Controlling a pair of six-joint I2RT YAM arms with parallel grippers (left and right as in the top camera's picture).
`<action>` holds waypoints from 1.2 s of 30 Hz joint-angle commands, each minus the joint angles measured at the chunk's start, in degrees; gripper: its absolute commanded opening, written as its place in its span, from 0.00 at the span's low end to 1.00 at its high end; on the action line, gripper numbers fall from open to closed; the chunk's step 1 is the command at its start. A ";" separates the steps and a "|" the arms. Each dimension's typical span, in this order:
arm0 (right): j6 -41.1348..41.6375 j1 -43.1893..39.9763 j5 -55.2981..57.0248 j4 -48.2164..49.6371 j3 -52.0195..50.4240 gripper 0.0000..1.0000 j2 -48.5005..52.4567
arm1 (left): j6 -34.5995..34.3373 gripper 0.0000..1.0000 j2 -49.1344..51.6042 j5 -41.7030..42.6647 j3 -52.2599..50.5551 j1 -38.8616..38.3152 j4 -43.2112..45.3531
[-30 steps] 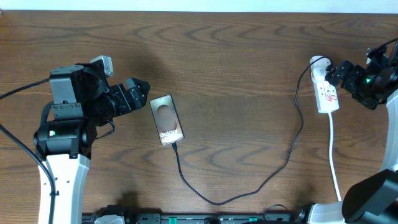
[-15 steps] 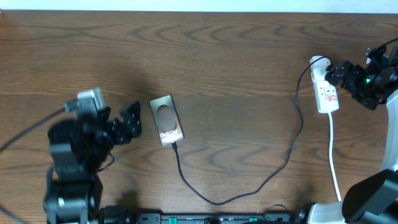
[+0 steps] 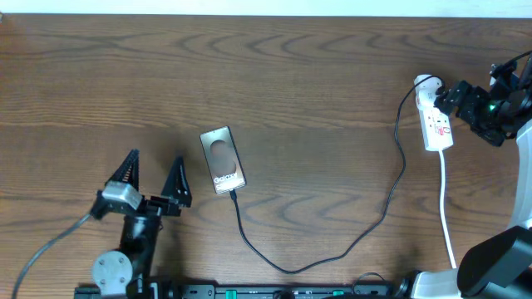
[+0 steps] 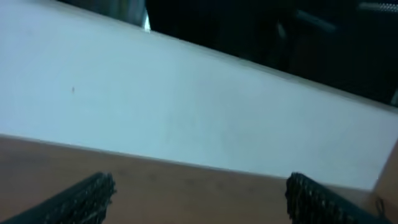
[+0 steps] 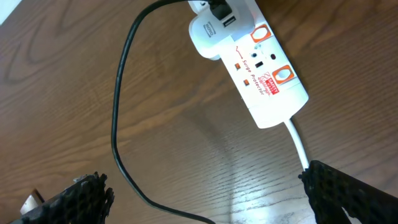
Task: Plug charger to phone and switch on socket
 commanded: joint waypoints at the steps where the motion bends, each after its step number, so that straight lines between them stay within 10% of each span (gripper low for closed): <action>1: 0.20 0.46 -0.31 -0.07 0.39 0.99 -0.70 | 1.01 0.91 -3.74 -1.31 -5.27 -0.22 5.18; 36: 0.22 0.46 -0.31 -0.07 0.39 0.99 -0.70 | 2.89 0.90 -5.75 -21.22 -7.39 -0.24 -20.35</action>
